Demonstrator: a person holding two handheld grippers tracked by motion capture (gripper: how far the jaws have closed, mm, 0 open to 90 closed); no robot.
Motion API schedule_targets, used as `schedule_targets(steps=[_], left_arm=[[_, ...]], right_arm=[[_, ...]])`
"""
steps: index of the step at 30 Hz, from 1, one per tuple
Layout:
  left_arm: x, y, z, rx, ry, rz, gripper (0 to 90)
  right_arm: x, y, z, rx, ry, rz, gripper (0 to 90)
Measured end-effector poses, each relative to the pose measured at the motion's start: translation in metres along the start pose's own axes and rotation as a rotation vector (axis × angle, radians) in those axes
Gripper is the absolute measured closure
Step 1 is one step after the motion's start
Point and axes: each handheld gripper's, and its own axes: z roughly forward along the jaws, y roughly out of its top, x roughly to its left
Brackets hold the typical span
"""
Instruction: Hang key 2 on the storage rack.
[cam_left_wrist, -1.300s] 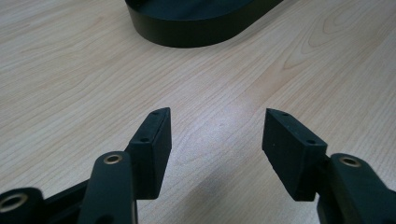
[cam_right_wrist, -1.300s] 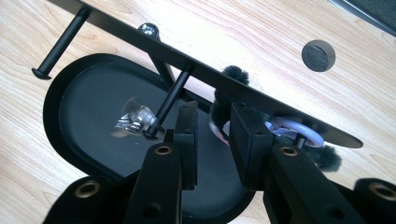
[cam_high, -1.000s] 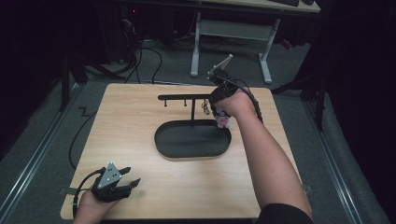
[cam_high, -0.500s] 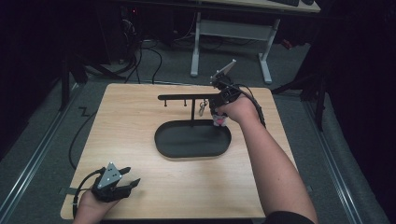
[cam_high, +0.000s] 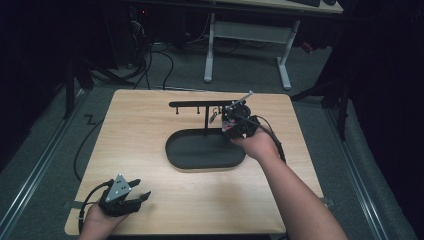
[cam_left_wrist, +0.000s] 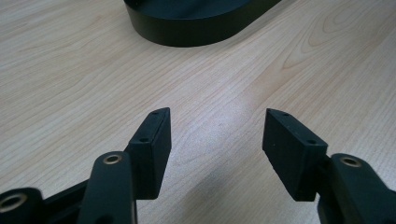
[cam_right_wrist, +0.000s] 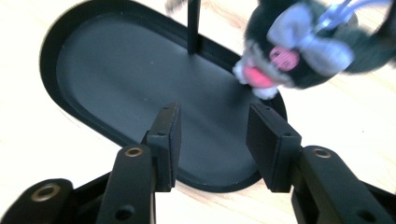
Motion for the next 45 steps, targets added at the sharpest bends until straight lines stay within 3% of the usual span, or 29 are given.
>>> schedule_targets(steps=[8,11,19,23,28,30,32,35,38,45], left_arm=[[-0.001,0.000,0.001,0.007,-0.003,0.003,42.7],[-0.001,0.000,0.001,0.009,-0.005,0.004,42.6],[-0.003,-0.001,0.003,0.012,-0.013,0.003,42.6],[-0.003,-0.002,0.004,0.007,-0.022,0.005,42.6],[-0.004,-0.004,0.006,0.011,-0.018,-0.003,42.5],[-0.004,-0.004,0.007,0.008,-0.010,-0.014,42.5],[-0.004,-0.004,0.007,0.009,-0.008,-0.021,42.4],[-0.005,-0.004,0.007,0.006,-0.002,-0.030,42.4],[-0.007,-0.003,0.008,0.008,0.000,-0.029,42.4],[-0.006,-0.004,0.007,0.007,-0.001,-0.021,42.3]], right_arm=[[0.025,-0.059,0.017,-0.104,-0.004,-0.002,48.6],[0.031,-0.086,0.025,-0.151,0.015,0.033,46.1],[0.031,-0.147,0.044,-0.256,0.036,0.082,39.8],[0.029,-0.177,0.052,-0.306,0.024,0.073,36.7],[0.027,-0.210,0.050,-0.374,-0.005,0.062,32.4],[0.025,-0.225,0.045,-0.416,-0.008,0.089,32.6],[0.022,-0.231,0.041,-0.417,0.002,0.130,30.0],[0.020,-0.235,0.042,-0.412,-0.020,0.107,29.4],[0.019,-0.235,0.046,-0.396,0.007,0.110,28.4],[0.018,-0.232,0.048,-0.409,0.016,0.122,27.8]])
